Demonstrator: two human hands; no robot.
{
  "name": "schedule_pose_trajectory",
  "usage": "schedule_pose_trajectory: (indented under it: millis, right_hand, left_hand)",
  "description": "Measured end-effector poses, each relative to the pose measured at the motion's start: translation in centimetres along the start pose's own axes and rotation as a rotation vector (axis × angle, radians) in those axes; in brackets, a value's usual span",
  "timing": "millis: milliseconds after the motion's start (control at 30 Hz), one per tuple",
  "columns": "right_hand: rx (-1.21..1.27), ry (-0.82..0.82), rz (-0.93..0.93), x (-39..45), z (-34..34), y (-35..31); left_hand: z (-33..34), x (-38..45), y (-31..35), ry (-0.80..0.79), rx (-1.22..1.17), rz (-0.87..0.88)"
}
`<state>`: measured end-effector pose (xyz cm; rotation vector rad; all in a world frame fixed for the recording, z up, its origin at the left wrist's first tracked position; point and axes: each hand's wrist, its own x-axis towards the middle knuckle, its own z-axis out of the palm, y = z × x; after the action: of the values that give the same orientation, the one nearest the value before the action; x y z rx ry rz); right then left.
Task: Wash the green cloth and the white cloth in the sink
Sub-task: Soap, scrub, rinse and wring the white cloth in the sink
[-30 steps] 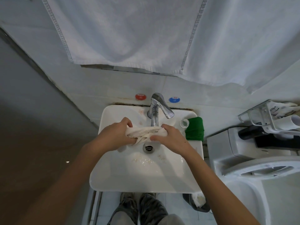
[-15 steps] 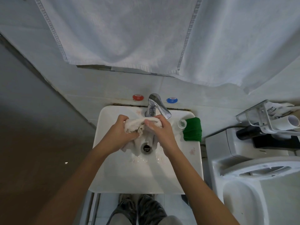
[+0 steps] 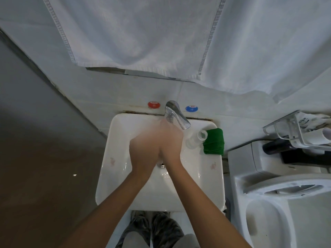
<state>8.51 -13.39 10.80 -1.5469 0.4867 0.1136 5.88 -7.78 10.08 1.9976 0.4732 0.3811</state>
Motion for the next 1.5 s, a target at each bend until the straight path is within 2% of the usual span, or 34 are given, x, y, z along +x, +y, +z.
schedule_pose_trajectory:
  millis: [100,167,233,300,433,567,700,867,1000,1133,1200,1300,1433,1500]
  right_hand:
    - [-0.072,-0.102,-0.040,-1.9,0.0,0.4]
    - [-0.090,-0.148,-0.036,-1.3,-0.6,0.5]
    - [-0.069,-0.093,0.019,0.6,-0.9,0.1]
    - [-0.045,-0.082,0.043,0.7,-0.7,0.1]
    - [-0.186,-0.214,-0.089,-1.4,-0.5,0.5]
    - [-0.162,-0.134,-0.009,1.1,-0.4,-0.5]
    - [-0.234,-0.214,-0.126,-1.1,-0.5,0.5]
    - [-0.196,-0.123,0.017,0.9,-0.2,-0.7]
    - [-0.247,-0.201,-0.126,-1.8,-0.5,1.1]
    - [-0.197,-0.102,-0.009,0.1,-0.2,0.9]
    - [-0.204,-0.079,-0.082,-1.0,0.0,1.7]
    - [-0.208,-0.131,-0.167,-3.1,-0.2,2.9]
    - [-0.186,-0.071,-0.008,-0.2,0.0,1.5]
    - [-0.152,-0.096,-0.064,-1.3,0.0,1.7]
  left_hand:
    - [-0.5,2.0,-0.3,-0.002,-0.028,-0.100]
    - [-0.6,1.0,-0.3,-0.042,-0.035,-0.108]
    - [-0.3,-1.1,0.7,-0.097,-0.030,-0.059]
    - [-0.2,-1.0,1.1,-0.082,-0.011,-0.027]
    - [-0.4,2.2,-0.3,-0.019,-0.007,-0.076]
    - [0.4,-0.3,0.0,-0.018,-0.036,-0.040]
    - [-0.1,2.0,-1.0,-0.019,-0.036,-0.076]
    - [0.4,0.0,0.0,-0.027,-0.092,-0.034]
    - [-0.2,2.1,-1.6,-0.022,-0.048,-0.030]
    - [-0.1,-0.7,-0.7,-0.037,-0.039,0.028]
    - [-0.5,-0.1,-1.1,-0.047,-0.028,0.030]
    - [-0.9,0.9,-1.8,-0.012,-0.017,-0.006]
    - [-0.3,-1.7,-1.2,-0.049,-0.053,0.004]
    - [-0.6,-0.7,-1.5,-0.044,-0.027,0.027]
